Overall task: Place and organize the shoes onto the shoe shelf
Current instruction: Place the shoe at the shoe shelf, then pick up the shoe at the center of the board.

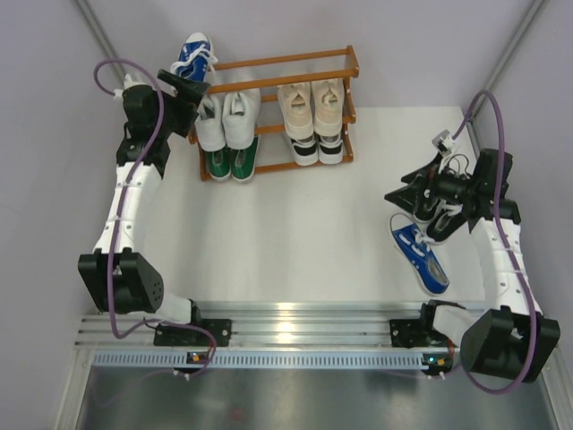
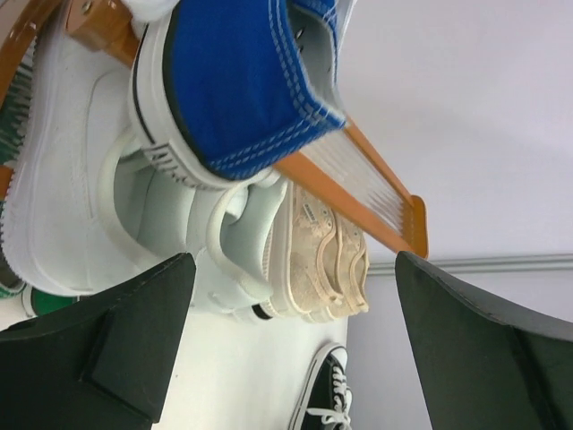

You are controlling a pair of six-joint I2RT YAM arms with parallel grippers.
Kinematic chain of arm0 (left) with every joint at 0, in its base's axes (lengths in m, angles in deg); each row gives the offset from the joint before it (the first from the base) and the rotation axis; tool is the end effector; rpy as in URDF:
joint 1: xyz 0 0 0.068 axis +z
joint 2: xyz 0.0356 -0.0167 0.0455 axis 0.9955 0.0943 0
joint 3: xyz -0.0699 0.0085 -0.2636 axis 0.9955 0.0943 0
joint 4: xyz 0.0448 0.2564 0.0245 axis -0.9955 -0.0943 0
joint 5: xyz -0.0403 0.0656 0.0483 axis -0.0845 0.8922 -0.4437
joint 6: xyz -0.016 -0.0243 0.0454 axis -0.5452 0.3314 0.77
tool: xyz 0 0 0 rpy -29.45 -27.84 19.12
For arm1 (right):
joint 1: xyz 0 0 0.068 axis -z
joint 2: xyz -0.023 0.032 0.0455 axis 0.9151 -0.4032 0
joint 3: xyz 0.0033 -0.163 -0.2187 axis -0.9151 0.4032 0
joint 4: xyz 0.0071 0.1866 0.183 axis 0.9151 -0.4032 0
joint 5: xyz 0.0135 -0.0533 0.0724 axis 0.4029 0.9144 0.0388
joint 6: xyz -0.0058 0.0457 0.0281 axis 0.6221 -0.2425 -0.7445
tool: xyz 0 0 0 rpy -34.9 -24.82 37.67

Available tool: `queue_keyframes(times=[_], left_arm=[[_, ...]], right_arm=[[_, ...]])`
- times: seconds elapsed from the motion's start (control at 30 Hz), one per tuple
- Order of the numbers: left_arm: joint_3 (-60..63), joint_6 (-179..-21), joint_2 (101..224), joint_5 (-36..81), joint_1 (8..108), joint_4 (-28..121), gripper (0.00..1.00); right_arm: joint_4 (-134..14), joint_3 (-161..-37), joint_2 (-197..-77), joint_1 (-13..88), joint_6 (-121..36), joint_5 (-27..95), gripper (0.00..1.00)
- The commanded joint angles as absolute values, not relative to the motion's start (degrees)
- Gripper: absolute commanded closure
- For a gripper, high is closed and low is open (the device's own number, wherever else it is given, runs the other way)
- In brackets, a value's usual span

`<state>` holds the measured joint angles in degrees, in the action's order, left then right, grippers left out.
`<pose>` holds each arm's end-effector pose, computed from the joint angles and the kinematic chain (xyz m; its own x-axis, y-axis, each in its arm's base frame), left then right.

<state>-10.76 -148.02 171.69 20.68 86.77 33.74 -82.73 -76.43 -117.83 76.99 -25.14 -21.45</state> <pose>0.3491 0.0070 0.4149 -0.2117 -0.8538 -0.4756 -0.0924 0.5020 -0.8599 0.2253 -0.0104 0.3211 -0.3903 -0.0089 -0.9206 -0.7444 0.5915 0.3099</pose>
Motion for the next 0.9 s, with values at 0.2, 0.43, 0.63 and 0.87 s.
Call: queue_keyframes(times=[0.2, 0.43, 0.63, 0.87], left_arm=[[-3.6, -142.9, 162.8, 16.0, 87.2, 33.3, 0.02], [9.7, -128.0, 144.4, 5.9, 87.2, 36.0, 0.02], [32.0, -127.0, 129.9, -9.6, 87.2, 37.2, 0.02], [46.9, -125.8, 114.1, -14.6, 87.2, 32.7, 0.02]], right_arm=[[-87.9, -79.0, -115.0, 78.1, -14.8, -17.9, 0.01], [-113.3, -83.7, -116.2, 78.3, 21.7, -4.9, 0.01], [-134.4, -82.7, -117.5, 78.6, 51.6, 9.4, 0.19], [-137.4, -76.4, -112.9, 79.1, 59.8, 21.1, 0.23]])
